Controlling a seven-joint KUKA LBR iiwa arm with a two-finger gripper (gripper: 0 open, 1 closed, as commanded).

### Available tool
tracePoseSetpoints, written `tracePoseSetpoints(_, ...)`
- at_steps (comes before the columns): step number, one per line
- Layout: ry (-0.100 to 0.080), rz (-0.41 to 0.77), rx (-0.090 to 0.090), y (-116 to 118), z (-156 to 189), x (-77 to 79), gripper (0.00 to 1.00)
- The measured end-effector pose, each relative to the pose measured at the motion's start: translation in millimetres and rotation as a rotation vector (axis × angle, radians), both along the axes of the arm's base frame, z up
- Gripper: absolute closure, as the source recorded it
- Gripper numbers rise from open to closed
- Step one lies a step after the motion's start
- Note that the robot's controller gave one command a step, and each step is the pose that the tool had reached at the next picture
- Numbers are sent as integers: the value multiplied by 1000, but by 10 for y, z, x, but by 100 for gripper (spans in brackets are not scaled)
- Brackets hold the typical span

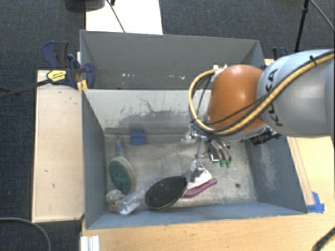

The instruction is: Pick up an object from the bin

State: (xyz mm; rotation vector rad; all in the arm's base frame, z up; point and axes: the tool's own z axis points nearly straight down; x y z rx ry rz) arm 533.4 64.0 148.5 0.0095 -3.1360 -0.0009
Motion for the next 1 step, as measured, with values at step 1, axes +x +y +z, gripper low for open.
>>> tracePoseSetpoints(1,14,110,3,-504,-720,-250,0)
